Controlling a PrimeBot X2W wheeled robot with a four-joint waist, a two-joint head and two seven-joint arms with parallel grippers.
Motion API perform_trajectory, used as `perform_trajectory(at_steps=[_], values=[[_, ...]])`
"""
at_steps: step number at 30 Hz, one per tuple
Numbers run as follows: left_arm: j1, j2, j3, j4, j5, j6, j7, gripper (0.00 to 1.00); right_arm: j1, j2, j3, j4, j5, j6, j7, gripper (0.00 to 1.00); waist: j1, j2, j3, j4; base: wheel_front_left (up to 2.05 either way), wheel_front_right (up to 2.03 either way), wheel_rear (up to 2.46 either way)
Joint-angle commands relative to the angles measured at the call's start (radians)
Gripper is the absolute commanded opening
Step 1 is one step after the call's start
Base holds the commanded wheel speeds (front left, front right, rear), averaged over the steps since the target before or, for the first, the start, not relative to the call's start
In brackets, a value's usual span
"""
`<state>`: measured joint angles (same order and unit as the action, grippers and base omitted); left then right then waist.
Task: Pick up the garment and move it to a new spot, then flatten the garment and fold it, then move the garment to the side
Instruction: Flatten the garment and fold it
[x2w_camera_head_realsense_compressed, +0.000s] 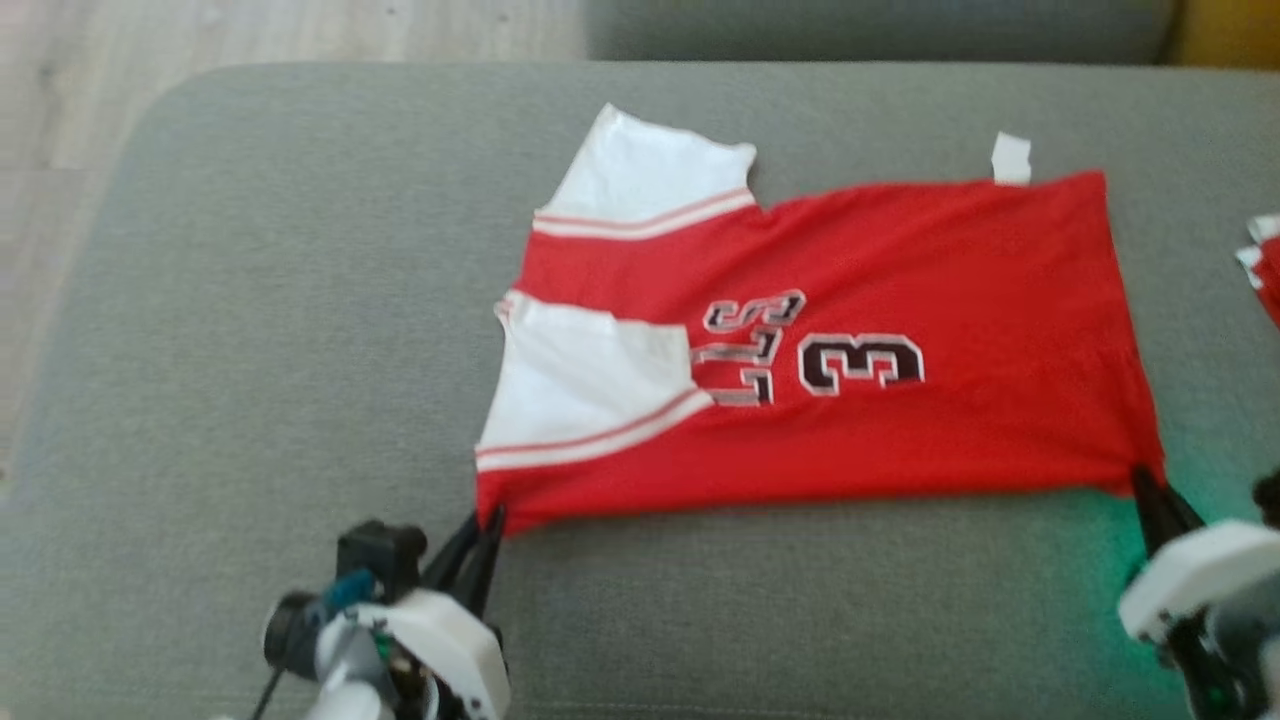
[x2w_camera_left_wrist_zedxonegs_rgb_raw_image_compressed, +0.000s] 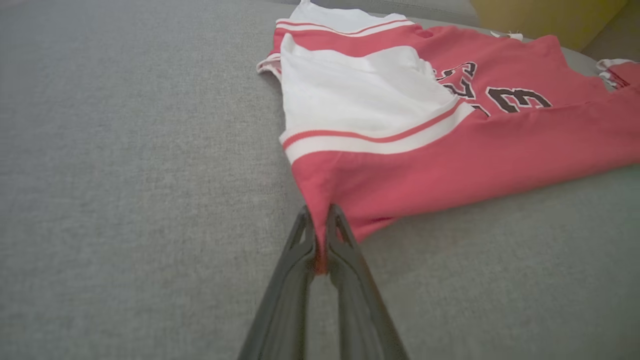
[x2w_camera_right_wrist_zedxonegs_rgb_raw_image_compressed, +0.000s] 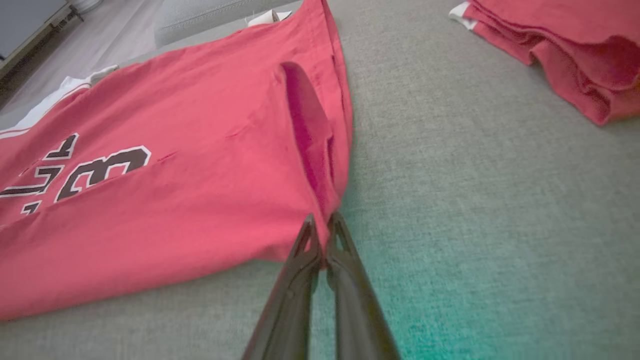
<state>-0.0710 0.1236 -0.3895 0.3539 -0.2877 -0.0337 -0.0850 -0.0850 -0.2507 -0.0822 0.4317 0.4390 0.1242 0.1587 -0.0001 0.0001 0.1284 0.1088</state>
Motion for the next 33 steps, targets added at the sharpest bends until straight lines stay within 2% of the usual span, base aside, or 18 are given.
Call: perform_trajectory(at_steps=[1,5,10,16,17,18,19,24,28,30,33], values=[[-0.017,0.023,0.030,-0.035,-0.007,0.009,0.001,0.00,0.004,-0.035,0.005,-0.038,0.007,0.007,0.001,0.00,0.0001,-0.0001,-0.015,0.016,0.00,0.00,0.00],[0.052,0.031,0.020,-0.096,-0.012,0.016,0.001,0.00,0.115,-0.036,-0.037,-0.128,0.009,0.007,0.041,0.00,0.0001,-0.0001,-0.030,0.030,0.00,0.00,0.00],[0.102,0.049,0.009,-0.150,-0.011,0.025,0.021,0.00,0.237,-0.006,-0.073,-0.247,-0.002,0.007,0.105,0.00,0.0001,-0.0001,-0.037,0.026,0.00,0.00,0.00],[0.144,0.079,0.000,-0.205,-0.007,0.038,0.073,0.00,0.305,0.026,-0.097,-0.337,-0.014,0.007,0.158,0.00,0.0001,-0.0001,-0.025,0.002,0.00,0.00,0.00],[0.151,0.087,0.000,-0.219,-0.006,0.043,0.085,0.04,0.309,0.033,-0.101,-0.349,-0.020,0.007,0.163,0.00,0.0001,-0.0001,-0.015,-0.004,0.00,0.00,0.00],[0.153,0.089,0.000,-0.222,-0.010,0.044,0.096,0.28,0.307,0.036,-0.106,-0.352,-0.023,0.007,0.163,0.15,0.0001,-0.0001,-0.011,-0.006,0.00,0.00,0.00],[0.152,0.090,0.001,-0.227,-0.021,0.044,0.123,1.00,0.303,0.042,-0.111,-0.360,-0.026,0.007,0.161,1.00,0.0001,-0.0001,-0.001,-0.010,0.00,0.00,0.00],[0.121,0.111,0.032,-0.292,-0.019,0.066,0.128,1.00,0.272,0.041,-0.137,-0.387,-0.038,0.007,0.132,1.00,0.0001,-0.0001,0.029,-0.025,0.00,0.00,0.00],[0.011,0.135,0.080,-0.387,-0.025,0.064,0.125,1.00,0.221,0.040,-0.141,-0.415,-0.038,0.007,0.111,1.00,0.0001,-0.0001,0.079,-0.046,0.00,0.00,0.00],[-0.089,0.151,0.107,-0.423,-0.038,0.041,0.133,1.00,0.180,0.037,-0.129,-0.422,-0.038,0.007,0.113,1.00,0.0001,-0.0001,0.113,-0.061,0.00,0.00,0.00],[-0.273,0.191,0.128,-0.415,-0.063,-0.019,0.189,1.00,0.110,0.032,-0.103,-0.430,-0.037,0.007,0.119,1.00,0.0001,-0.0001,0.163,-0.089,0.00,0.00,0.00]])
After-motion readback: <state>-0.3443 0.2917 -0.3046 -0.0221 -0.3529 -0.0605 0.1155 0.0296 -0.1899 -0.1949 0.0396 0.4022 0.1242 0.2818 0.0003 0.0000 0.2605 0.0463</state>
